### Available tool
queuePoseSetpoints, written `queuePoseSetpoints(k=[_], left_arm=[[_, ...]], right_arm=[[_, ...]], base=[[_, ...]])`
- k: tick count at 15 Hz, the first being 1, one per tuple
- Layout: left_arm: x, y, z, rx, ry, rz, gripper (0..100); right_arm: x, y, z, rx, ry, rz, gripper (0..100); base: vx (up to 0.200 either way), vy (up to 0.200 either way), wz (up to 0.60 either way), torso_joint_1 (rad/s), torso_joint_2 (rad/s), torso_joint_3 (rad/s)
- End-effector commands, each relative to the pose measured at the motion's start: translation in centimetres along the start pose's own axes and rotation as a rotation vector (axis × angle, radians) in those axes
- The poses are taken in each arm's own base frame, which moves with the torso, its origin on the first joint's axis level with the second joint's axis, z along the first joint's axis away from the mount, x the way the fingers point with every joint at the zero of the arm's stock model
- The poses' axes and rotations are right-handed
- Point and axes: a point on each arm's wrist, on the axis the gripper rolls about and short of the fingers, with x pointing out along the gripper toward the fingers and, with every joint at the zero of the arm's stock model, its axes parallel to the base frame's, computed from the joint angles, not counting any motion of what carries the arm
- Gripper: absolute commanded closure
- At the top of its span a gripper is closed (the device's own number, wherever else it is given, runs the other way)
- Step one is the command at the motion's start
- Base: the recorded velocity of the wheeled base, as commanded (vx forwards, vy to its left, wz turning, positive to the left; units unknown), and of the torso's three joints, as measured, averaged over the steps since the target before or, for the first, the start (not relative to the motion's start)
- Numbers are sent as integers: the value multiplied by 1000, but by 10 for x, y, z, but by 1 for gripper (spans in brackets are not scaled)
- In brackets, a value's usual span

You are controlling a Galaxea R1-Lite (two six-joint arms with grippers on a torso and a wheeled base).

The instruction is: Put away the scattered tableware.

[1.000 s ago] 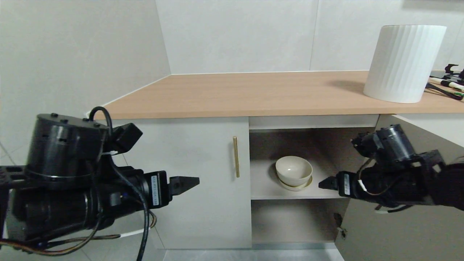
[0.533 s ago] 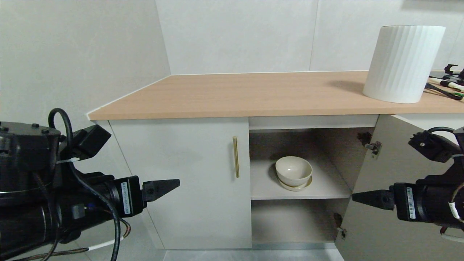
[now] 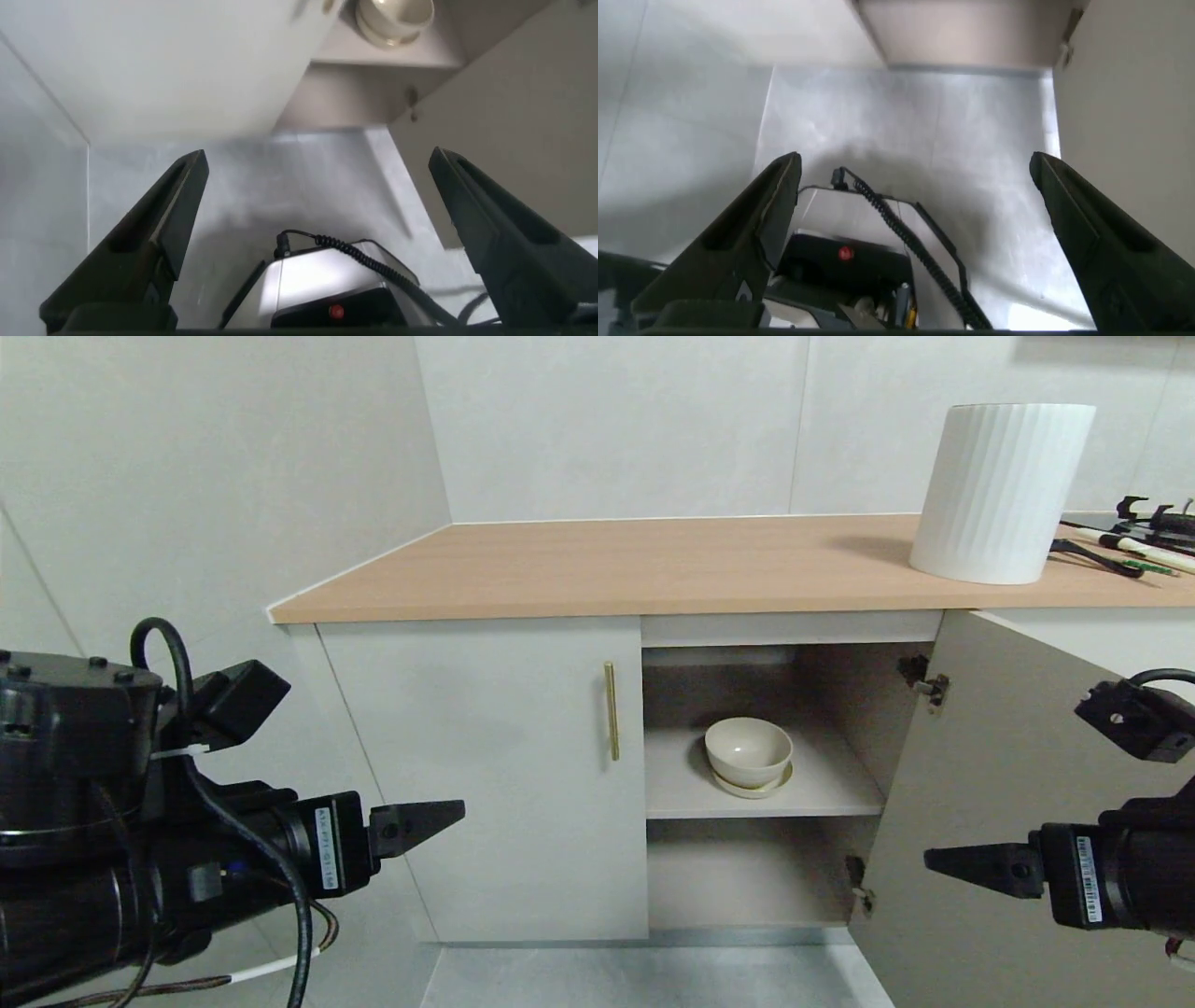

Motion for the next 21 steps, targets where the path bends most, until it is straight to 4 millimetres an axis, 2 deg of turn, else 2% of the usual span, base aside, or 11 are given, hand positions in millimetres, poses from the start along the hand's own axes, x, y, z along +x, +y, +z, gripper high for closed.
queuePoseSetpoints(k=[1,8,15,21], left_arm=[[1,0,0,0,4,1,0],[3,0,-2,1,13,5,0],[3,0,-2,3,13,5,0],[3,0,-2,6,12,8,0]], right_arm=[[2,0,-1,-4,10,-4,0],[3,-1,-3,-8,27,-11,0],[0,-2,-5,-29,33,-13,0],[-15,-8,-10,-84,53,-79,0]], base=[[-200,0,0,2,7,2],[-200,0,0,4,2,2],[0,0,0,0,0,0],[0,-33,0,1,1,0]])
